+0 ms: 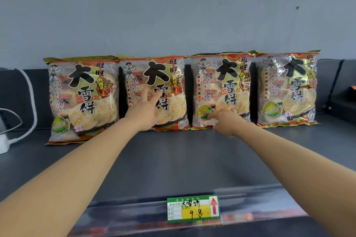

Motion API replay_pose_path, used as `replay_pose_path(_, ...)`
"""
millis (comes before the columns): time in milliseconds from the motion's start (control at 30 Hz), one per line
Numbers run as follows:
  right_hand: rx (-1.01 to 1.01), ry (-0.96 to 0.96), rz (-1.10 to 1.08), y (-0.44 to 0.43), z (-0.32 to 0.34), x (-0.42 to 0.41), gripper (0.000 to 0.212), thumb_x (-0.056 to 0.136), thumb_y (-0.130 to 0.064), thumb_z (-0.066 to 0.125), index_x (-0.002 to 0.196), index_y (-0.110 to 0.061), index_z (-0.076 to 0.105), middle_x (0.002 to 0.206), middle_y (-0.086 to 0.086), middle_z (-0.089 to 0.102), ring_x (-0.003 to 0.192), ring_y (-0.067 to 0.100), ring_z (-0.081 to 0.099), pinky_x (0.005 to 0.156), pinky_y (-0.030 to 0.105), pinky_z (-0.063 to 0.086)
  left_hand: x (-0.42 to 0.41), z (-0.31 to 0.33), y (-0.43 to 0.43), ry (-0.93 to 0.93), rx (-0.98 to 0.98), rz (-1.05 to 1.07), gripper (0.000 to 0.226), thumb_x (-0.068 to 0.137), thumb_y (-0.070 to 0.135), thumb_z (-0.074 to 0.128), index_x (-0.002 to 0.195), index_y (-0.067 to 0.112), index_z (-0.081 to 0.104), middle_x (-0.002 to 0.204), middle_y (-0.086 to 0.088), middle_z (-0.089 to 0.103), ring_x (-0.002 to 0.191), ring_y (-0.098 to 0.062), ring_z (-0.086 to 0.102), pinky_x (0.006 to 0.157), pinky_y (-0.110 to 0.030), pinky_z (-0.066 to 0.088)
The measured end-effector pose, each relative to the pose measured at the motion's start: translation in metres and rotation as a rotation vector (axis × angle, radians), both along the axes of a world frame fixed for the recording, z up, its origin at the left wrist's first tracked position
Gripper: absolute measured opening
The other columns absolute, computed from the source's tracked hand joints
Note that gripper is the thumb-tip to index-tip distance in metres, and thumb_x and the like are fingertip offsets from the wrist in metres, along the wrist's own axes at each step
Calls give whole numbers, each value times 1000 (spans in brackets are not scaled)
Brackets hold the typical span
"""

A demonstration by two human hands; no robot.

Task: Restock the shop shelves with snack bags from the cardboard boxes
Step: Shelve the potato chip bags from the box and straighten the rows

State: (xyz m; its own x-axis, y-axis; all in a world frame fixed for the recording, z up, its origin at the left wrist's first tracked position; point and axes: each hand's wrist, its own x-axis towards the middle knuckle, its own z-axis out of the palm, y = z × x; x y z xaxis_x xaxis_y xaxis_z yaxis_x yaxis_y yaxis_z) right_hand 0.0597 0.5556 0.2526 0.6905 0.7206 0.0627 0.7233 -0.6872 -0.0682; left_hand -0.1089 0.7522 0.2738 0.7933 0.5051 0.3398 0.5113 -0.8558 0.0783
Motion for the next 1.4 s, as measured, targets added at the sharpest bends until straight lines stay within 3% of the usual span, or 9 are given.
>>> replay_pose_path(300,42,-49,75,14,15,-24,45,90,-18,46,135,-25,50,136,10,53,124,32,49,98,43,48,-18,6,2,-96,8,-86,77,88,8,55,150,31,17,148,0,14,134,-31,28,98,-41,46)
replay_pose_path(433,123,-94,217,37,30,-58,40,92,-18,44,131,-22,54,132,10,57,117,31,56,91,38,52,-49,10,13,-105,-14,-8,73,88,8,54,148,32,19,140,-9,24,106,-29,51,83,-40,51)
replay_pose_path(533,166,-69,317,58,35,-85,46,94,-17,45,139,-26,45,135,9,55,115,29,57,88,35,50,-76,8,31,-95,-16,98,66,90,8,53,145,28,23,138,-13,26,105,-33,53,84,-42,50)
replay_pose_path(667,212,-54,420,85,38,-112,64,93,-12,44,149,-34,22,114,12,63,86,26,59,77,40,55,-106,-2,66,-46,-36,237,67,90,12,51,146,33,20,145,-13,17,139,-44,16,104,-51,39)
replay_pose_path(800,199,-63,386,106,41,-121,71,93,-12,44,151,-33,11,80,5,57,75,24,57,66,37,52,-118,-6,77,12,-92,280,80,88,2,46,149,38,9,153,-14,-1,142,-45,2,109,-50,34)
replay_pose_path(900,219,-63,336,116,40,-121,72,92,-12,46,151,-32,10,68,-1,47,68,22,53,52,30,44,-116,-7,80,-32,-98,285,71,85,-1,52,142,27,20,153,-22,2,130,-47,33,95,-46,43)
replay_pose_path(967,224,-63,321,119,38,-121,71,92,-13,46,152,-32,11,70,-1,48,67,21,52,48,27,39,-114,-10,84,-27,-148,264,65,83,2,59,134,16,22,142,-25,27,100,-36,53,75,-38,47)
replay_pose_path(1200,226,-85,306,125,34,-118,67,94,-15,43,151,-32,12,68,-3,45,62,17,50,47,27,39,-108,-11,105,-46,-201,258,53,84,4,58,125,13,25,127,-22,35,102,-42,55,75,-41,46)
replay_pose_path(1400,217,-103,315,125,36,-119,66,94,-15,42,151,-32,13,76,0,52,68,21,55,60,33,51,-104,-13,111,-46,-230,247,49,87,5,56,125,16,27,126,-20,37,101,-38,55,78,-40,48)
